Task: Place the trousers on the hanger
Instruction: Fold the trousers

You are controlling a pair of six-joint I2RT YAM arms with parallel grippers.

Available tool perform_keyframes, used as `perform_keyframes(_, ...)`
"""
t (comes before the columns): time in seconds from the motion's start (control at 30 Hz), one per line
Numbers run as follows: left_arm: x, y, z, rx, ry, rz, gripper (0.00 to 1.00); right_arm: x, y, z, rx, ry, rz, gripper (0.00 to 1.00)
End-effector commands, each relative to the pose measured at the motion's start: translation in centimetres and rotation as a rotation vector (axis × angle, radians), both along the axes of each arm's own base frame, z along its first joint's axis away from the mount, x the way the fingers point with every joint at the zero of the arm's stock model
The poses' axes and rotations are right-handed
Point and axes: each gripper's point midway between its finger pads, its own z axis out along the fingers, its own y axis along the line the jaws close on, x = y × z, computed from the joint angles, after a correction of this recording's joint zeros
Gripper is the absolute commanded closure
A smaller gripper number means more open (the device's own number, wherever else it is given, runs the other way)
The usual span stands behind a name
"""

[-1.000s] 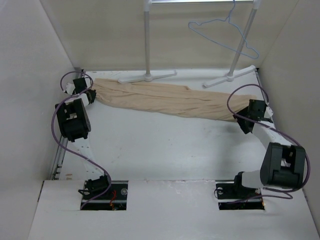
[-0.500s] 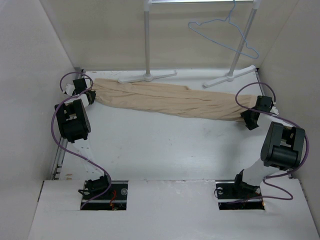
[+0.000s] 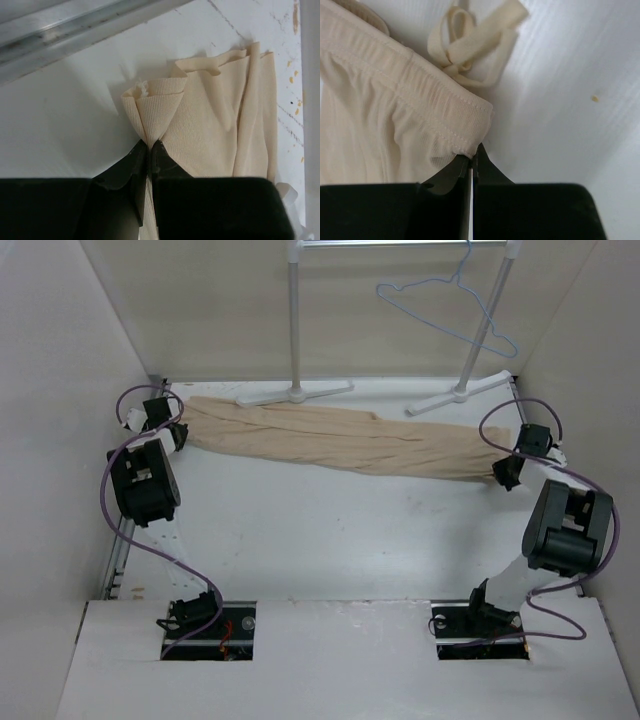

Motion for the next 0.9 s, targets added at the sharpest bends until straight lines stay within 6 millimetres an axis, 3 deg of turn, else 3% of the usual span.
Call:
perform_keyframes(0.0,-2.7,2.8,3.6,0.088,0.01,0.067,1.0,-2.4,-1.1,2.7,-0.056,-0.044,-0.059,1.0)
perform_keyframes(0.17,-7.1,2.9,3.9,0.123,0.068,0.111,1.0,-6.2,-2.0,3.1,-0.036,-0.076,-0.127,1.0)
perform_keyframes(0.3,-10.3,4.1,4.2,0.161,0.147,0.159,1.0,-8.6,-2.4,2.0,0.006,-0.076,-0.214,1.0)
perform_keyframes(0.47,-12.5,5.8,8.0,0.245,0.161,0.182,1.0,-9.8,-2.1,2.8,0.01,-0.106,-0.235,1.0)
perform_keyframes(0.57,-15.2,6.5,9.7,0.322,0.213,0.211,1.0,-11.2,-1.9,1.7,0.032,-0.074,-0.26,1.0)
perform_keyframes(0.63,-17.6,6.6,9.5,0.346,0.258,0.23,1.0,-12.5,-0.9,0.1,0.072,-0.042,-0.275,1.0)
perform_keyframes(0.87,-24.1,5.8,7.2,0.388,0.363,0.268,0.98,-12.7,-0.8,-0.1,0.076,-0.041,-0.28,1.0)
